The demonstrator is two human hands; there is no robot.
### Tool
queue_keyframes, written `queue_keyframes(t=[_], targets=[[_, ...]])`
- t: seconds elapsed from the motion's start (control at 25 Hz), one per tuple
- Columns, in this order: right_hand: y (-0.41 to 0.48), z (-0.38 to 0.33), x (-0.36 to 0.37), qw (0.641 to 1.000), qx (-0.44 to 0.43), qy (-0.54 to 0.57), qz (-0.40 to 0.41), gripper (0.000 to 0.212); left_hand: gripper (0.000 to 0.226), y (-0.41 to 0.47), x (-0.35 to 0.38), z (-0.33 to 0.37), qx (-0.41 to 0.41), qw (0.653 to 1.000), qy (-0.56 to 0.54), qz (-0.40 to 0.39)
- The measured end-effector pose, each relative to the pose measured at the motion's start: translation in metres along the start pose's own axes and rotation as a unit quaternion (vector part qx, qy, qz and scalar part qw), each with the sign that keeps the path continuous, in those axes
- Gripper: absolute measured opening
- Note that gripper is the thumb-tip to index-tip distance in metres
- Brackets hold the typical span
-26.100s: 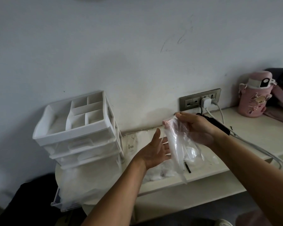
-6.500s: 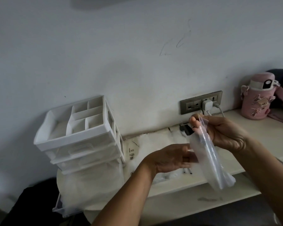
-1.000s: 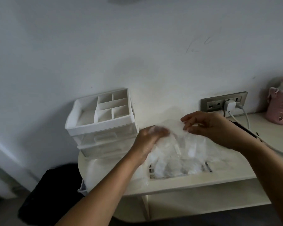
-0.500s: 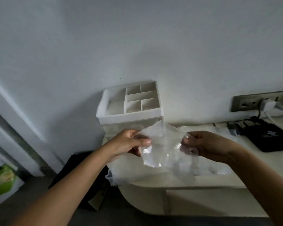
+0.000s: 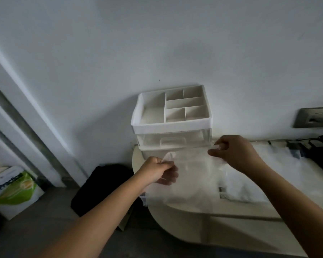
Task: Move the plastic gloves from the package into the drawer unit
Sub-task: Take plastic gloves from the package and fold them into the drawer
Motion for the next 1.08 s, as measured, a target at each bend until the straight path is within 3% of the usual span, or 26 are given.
queue_keyframes(t=[0.12,0.24,0.4,0.52,0.68,0.8,0.88,0.92,1.04,1.08], targets=[[-0.016,-0.020,0.018,0.969,-0.104,-0.191,0.121,0.025,0.026,0.011,-0.002,-0.005,-0.072,0.996,-0.024,0.053],[-0.038,-0.045,0.051,0.961,-0.244,-0.110,0.067,0.031,0.027,0.019,-0.007,-0.009,-0.098,0.992,0.013,0.083],[-0.052,-0.069,0.067,0.937,-0.350,0.003,-0.012,0.045,0.030,0.015,-0.009,-0.010,-0.048,0.989,0.096,0.099],[-0.049,-0.067,0.089,0.948,-0.296,0.001,-0.116,0.040,0.028,0.020,-0.007,-0.013,-0.018,0.977,0.182,0.107],[-0.021,-0.024,0.113,0.945,-0.170,-0.157,-0.234,0.044,0.021,0.030,-0.009,-0.018,-0.014,0.944,0.308,0.117],[-0.011,-0.006,0.123,0.936,-0.132,-0.208,-0.254,0.054,0.032,0.030,-0.011,-0.018,-0.016,0.916,0.380,0.127],[-0.009,-0.004,0.129,0.932,-0.121,-0.234,-0.249,0.062,0.026,0.026,-0.013,-0.015,0.002,0.901,0.415,0.125],[-0.008,-0.004,0.131,0.930,-0.117,-0.246,-0.248,0.065,0.022,0.023,-0.015,-0.011,0.021,0.886,0.442,0.137],[-0.005,-0.005,0.133,0.923,-0.118,-0.268,-0.250,0.070,0.011,0.009,-0.014,0.011,0.130,0.785,0.561,0.227],[-0.005,-0.005,0.133,0.922,-0.119,-0.269,-0.250,0.070,0.012,0.006,-0.011,0.016,0.172,0.775,0.555,0.247]])
Point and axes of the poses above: each hand's wrist, its own y-axis towards the middle knuckle, its own x-axis out of the palm, z = x × y, the point moved 2 cm from there along y, towards the middle knuckle, and after that the axes turned 2 degrees about y, right-handed, at the moved point
